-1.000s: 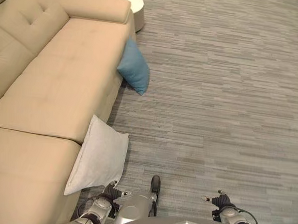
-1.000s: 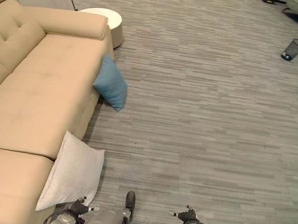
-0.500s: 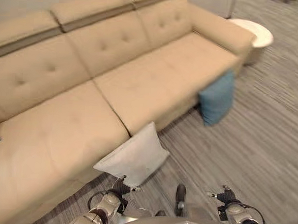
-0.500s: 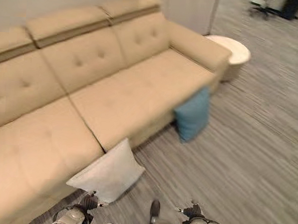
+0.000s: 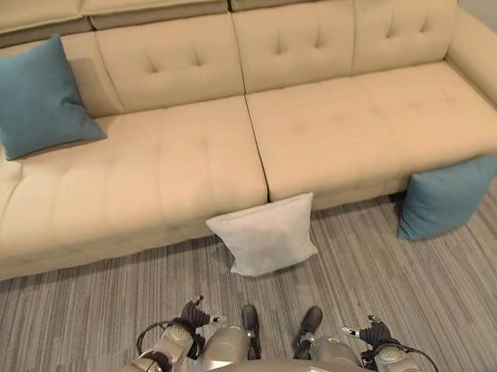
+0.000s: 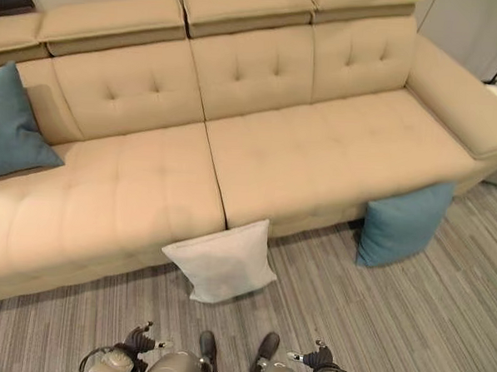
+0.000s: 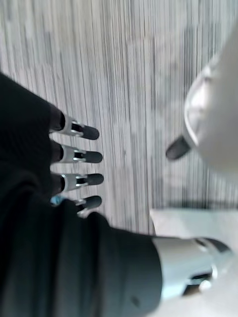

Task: Pick up all the scattered cushions and arrange them neatly on the sofa.

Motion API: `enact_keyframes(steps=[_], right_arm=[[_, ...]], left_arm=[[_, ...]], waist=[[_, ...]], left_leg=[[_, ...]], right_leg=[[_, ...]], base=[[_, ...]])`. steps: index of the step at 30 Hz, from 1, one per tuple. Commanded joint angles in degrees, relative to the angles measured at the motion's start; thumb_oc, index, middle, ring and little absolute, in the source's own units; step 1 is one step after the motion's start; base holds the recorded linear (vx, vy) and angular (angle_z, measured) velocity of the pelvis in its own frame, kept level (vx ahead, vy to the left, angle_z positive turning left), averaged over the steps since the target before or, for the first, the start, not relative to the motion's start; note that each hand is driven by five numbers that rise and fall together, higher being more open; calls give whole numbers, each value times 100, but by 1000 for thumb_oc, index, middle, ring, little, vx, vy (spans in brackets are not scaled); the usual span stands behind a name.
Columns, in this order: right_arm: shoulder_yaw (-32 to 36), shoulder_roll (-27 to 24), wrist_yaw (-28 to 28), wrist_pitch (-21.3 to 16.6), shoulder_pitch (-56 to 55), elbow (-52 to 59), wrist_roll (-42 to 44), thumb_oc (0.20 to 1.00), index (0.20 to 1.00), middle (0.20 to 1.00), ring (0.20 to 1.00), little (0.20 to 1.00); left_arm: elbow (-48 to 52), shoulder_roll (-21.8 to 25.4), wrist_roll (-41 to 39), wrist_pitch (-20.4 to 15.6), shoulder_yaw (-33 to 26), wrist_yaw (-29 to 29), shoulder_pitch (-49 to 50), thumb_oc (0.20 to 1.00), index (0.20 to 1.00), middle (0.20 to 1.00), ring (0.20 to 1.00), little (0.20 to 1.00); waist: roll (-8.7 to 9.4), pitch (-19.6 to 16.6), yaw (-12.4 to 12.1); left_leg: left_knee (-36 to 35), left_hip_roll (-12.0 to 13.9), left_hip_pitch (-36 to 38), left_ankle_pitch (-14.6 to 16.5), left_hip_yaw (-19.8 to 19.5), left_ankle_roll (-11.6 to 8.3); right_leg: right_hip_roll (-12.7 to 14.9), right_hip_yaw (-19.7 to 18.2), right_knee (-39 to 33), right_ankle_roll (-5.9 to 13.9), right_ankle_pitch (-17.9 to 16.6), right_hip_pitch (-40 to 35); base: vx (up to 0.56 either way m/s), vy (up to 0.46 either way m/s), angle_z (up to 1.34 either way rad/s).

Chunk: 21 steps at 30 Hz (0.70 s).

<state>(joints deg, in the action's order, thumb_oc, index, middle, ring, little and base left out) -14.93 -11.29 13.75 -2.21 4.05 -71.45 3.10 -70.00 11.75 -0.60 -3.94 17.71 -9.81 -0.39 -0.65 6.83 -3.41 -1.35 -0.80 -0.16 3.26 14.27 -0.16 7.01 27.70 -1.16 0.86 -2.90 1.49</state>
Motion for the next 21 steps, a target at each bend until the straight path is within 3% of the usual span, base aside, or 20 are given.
enact_keyframes(steps=[1,2,3,5,6,7,8,11,14,16,21], right_arm=[[-80,13,-11,-11,273,87,-224,1000,1000,1000,1000,1000],[357,-662,-802,58,-7,-61,84,1000,1000,1000,1000,1000],[191,-435,-382,-7,132,120,2,1000,1000,1000,1000,1000],[176,-487,-371,-67,182,187,14,1000,1000,1000,1000,1000],[191,-526,-386,-75,189,189,57,1000,1000,1000,1000,1000],[191,-526,-386,-75,191,189,57,1000,1000,1000,1000,1000],[195,-576,-413,-91,207,187,121,1000,1000,1000,1000,1000],[190,-579,-449,-78,210,149,140,1000,1000,1000,1000,1000],[181,-594,-458,-117,182,148,98,1000,1000,1000,1000,1000],[219,-605,-424,-187,156,170,151,1000,1000,1000,1000,1000],[238,-625,-375,-250,140,223,218,1000,1000,1000,1000,1000]], left_arm=[[-216,-248,68,-14,-40,34,-357,1000,1000,1000,1000,1000],[-267,-93,104,-41,-293,211,-365,1000,1000,1000,1000,1000],[-202,34,87,9,-259,152,-444,1000,1000,1000,1000,1000],[-193,163,103,-20,-261,154,-489,1000,1000,1000,1000,1000],[-182,209,118,-25,-266,162,-492,1000,1000,1000,1000,1000],[-182,209,118,-25,-266,162,-493,1000,1000,1000,1000,1000],[-169,255,122,-65,-259,167,-489,1000,1000,1000,1000,1000],[-248,311,146,-71,-255,157,-506,1000,1000,1000,1000,1000],[-303,308,139,-67,-322,173,-495,1000,1000,1000,1000,1000],[-295,245,153,-73,-268,170,-501,1000,1000,1000,1000,1000],[-141,210,74,-85,-175,154,-593,1000,1000,1000,1000,1000]], waist=[[9,196,-112],[57,246,-28],[35,362,-52],[58,454,20],[64,457,41],[59,437,39],[72,443,80],[162,448,146],[253,350,126],[302,298,163],[334,374,268]], left_leg=[[30,-52,-103,-98,-578,77],[-31,-50,-28,-82,-532,121],[-5,-74,63,-41,-632,225],[23,-92,101,-22,-849,270],[8,-100,152,-14,-946,270],[13,-93,123,-22,-945,268],[10,-127,169,-22,-1152,254],[58,-217,234,23,-1496,214],[34,-185,281,48,-1676,79],[-4,-43,278,-14,-1780,-126],[211,120,10,-86,-1632,-304]], right_leg=[[122,-185,372,518,558,-526],[224,-252,761,584,573,-361],[442,-287,1431,650,516,-117],[389,-755,1880,738,437,190],[293,-1005,1863,710,461,261],[283,-1003,1839,706,438,277],[129,-1402,1498,662,496,298],[24,-1868,804,660,328,302],[-69,-1775,490,616,300,53],[-176,-1501,156,525,334,-241],[-227,-1225,-95,437,379,-373]], base=[[32,191,10],[3,140,8],[-5,104,9],[36,21,5],[42,-20,35],[102,-69,65],[117,-99,60],[180,-156,45],[176,-251,82],[171,-348,74],[24,-162,40]])
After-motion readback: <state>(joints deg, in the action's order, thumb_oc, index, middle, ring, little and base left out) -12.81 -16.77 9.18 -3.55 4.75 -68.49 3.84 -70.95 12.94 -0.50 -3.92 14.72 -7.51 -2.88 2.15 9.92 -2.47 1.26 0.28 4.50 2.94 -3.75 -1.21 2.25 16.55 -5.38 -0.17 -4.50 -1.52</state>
